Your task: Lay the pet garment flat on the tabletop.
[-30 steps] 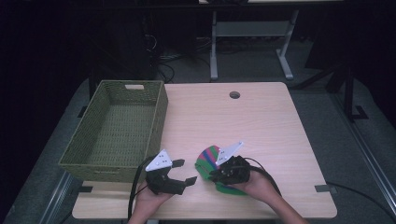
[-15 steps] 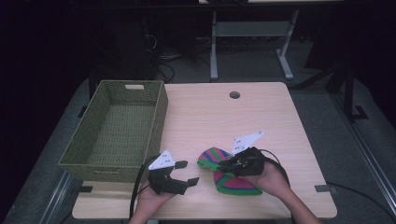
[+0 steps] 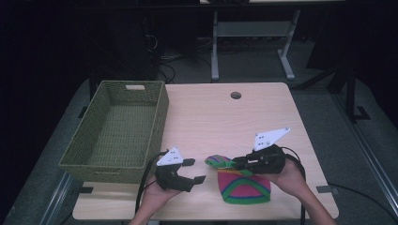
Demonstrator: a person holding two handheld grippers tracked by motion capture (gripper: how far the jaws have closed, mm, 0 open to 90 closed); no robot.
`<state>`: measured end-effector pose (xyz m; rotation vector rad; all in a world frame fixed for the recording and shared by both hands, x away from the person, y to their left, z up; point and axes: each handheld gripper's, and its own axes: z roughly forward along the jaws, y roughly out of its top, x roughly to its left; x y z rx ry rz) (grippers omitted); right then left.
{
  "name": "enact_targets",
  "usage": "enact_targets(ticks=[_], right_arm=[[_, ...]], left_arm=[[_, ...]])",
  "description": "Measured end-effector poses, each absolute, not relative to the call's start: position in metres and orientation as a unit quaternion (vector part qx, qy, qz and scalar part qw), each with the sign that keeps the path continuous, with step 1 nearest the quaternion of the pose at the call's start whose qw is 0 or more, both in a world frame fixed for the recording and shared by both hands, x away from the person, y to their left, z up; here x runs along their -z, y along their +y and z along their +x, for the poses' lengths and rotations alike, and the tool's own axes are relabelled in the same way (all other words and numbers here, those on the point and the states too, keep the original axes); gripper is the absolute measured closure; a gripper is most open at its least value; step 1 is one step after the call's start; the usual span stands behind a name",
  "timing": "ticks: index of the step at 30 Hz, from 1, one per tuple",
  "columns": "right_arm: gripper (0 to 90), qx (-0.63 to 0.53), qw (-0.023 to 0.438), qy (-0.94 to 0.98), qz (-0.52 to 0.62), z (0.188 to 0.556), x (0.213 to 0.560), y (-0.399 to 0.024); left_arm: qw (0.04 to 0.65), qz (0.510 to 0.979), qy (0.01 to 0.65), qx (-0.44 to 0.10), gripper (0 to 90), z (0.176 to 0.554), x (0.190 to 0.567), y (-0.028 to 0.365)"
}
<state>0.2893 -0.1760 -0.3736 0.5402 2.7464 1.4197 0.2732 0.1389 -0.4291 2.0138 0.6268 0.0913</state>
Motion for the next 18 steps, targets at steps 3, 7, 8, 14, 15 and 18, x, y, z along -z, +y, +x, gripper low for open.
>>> enact_targets(ticks=[3,7,8,14,15,18], right_arm=[[78.7,-0.454,-0.003,0.874,0.169,0.289,0.375,-0.179],[78.6,-0.460,-0.012,0.872,0.169,0.290,0.376,-0.183],[78.6,-0.461,-0.012,0.872,0.167,0.290,0.376,-0.184],[78.6,-0.463,-0.018,0.871,0.164,0.289,0.376,-0.188],[78.6,-0.463,-0.019,0.871,0.163,0.289,0.376,-0.190],[78.6,-0.465,-0.021,0.871,0.160,0.288,0.376,-0.191]], left_arm=[[0.492,0.832,0.253,-0.035,27.5,0.278,0.430,0.135],[0.491,0.837,0.239,-0.038,32.4,0.283,0.431,0.129],[0.489,0.839,0.236,-0.038,32.9,0.284,0.431,0.127],[0.489,0.845,0.214,-0.037,42.7,0.289,0.429,0.121],[0.485,0.849,0.206,-0.035,43.6,0.290,0.429,0.118],[0.483,0.853,0.192,-0.035,46.9,0.292,0.429,0.114]])
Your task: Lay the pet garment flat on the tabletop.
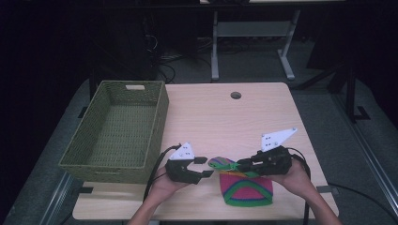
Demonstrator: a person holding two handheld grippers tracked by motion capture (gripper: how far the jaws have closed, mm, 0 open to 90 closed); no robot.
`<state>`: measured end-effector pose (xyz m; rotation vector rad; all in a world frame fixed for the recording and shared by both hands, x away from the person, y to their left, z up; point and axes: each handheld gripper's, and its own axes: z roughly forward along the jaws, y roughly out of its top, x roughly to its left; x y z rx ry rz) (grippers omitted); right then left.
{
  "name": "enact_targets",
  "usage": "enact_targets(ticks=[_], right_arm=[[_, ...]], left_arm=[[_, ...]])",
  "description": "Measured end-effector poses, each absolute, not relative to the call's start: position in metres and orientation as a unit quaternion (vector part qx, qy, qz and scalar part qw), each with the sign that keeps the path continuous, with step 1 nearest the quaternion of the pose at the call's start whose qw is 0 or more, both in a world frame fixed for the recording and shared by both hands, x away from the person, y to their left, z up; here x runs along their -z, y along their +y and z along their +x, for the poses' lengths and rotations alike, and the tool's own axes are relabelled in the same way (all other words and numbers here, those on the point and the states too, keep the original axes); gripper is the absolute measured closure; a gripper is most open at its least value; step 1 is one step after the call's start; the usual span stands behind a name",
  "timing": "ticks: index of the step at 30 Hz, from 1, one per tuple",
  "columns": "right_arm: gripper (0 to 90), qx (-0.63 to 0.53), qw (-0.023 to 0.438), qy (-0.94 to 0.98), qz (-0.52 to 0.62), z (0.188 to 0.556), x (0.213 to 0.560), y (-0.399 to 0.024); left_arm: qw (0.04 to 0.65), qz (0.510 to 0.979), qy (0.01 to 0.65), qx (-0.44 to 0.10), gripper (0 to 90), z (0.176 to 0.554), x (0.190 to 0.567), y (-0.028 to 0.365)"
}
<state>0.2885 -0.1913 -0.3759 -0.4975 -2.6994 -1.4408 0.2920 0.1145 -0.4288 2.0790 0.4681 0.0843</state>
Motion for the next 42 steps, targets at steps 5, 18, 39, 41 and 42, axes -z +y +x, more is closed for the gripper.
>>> enact_targets(ticks=[5,18,39,41,42], right_arm=[[78.6,0.466,0.023,-0.870,-0.160,0.289,0.375,-0.194],[78.6,0.474,0.024,-0.863,-0.170,0.293,0.375,-0.206],[78.8,0.463,0.015,-0.869,-0.172,0.294,0.370,-0.208],[78.8,0.463,0.015,-0.869,-0.173,0.293,0.368,-0.208],[78.8,0.463,0.015,-0.870,-0.171,0.294,0.368,-0.208]], left_arm=[[0.491,0.854,0.172,-0.026,50.3,0.297,0.432,0.109],[0.522,0.840,0.150,0.013,80.8,0.305,0.440,0.103],[0.532,0.835,0.138,0.001,84.2,0.301,0.417,0.113],[0.535,0.833,0.141,0.001,84.3,0.301,0.416,0.114],[0.532,0.835,0.140,0.000,84.3,0.302,0.416,0.115]])
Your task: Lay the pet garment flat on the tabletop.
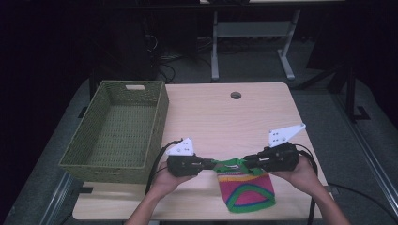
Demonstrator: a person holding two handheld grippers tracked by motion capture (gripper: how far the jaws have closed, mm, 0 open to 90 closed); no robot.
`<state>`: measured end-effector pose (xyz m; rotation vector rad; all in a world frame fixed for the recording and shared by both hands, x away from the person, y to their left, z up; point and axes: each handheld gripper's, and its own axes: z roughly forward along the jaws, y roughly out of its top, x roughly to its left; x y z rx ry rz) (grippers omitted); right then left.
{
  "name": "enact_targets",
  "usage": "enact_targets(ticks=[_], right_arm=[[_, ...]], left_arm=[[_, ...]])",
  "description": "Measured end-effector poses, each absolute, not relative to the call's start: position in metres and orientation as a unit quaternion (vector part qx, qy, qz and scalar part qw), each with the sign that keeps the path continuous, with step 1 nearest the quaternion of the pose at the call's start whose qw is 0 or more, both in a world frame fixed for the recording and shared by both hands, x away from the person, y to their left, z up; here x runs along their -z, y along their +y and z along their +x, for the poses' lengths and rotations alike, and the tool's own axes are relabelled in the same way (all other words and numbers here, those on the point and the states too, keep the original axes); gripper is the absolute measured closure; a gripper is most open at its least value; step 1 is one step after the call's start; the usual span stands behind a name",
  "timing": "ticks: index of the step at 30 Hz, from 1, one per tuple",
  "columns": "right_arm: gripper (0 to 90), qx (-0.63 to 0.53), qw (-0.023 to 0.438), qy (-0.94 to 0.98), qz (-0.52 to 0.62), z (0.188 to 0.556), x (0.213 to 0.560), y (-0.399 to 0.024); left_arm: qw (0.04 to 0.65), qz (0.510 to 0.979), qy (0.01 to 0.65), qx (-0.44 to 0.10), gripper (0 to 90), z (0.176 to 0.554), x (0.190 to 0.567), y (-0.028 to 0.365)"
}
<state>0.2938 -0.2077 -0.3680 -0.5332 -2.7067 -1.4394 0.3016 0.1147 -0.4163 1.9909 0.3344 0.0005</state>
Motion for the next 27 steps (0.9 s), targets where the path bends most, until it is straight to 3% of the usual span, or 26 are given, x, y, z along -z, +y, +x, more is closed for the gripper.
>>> enact_targets(ticks=[27], right_arm=[[78.8,0.457,0.017,-0.875,-0.157,0.306,0.360,-0.179]], left_arm=[[0.518,0.837,0.170,-0.037,84.6,0.324,0.390,0.133]])
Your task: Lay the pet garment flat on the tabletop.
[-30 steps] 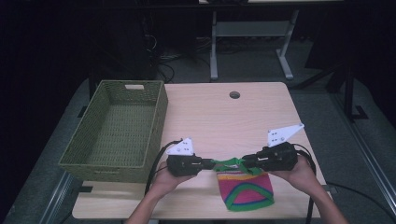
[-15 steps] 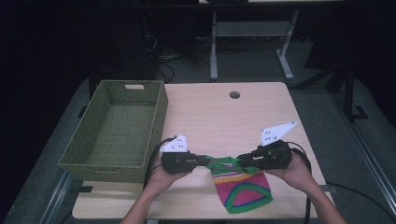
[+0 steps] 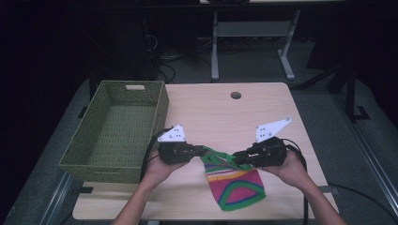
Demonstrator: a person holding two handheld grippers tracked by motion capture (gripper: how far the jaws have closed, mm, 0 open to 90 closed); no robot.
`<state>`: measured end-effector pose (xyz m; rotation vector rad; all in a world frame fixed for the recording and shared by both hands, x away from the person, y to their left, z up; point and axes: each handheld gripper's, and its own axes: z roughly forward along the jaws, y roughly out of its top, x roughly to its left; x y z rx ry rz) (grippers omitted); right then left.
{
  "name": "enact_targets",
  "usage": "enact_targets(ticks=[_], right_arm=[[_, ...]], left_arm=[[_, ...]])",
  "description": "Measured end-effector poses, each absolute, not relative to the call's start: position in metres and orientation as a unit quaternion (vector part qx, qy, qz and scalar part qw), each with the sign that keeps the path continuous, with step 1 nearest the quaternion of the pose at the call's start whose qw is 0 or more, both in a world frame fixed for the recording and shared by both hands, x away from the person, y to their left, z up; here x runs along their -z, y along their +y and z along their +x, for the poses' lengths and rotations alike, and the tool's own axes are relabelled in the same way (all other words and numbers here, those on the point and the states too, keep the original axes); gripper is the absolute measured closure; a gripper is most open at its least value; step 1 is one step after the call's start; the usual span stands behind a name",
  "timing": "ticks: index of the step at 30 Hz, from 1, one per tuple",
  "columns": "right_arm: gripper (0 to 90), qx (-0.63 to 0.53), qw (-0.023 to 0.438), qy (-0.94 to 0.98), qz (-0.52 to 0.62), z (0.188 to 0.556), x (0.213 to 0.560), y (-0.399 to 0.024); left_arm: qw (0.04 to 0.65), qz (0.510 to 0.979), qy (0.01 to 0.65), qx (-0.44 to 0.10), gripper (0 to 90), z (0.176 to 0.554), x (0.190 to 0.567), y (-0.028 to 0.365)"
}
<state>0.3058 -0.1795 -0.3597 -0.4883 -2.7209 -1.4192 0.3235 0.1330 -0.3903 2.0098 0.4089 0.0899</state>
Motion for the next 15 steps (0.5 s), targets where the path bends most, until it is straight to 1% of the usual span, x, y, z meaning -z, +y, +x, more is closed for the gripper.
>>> enact_targets(ticks=[15], right_arm=[[78.9,0.453,-0.001,-0.871,-0.191,0.323,0.355,-0.203]], left_arm=[[0.510,0.843,0.167,-0.039,84.6,0.342,0.380,0.110]])
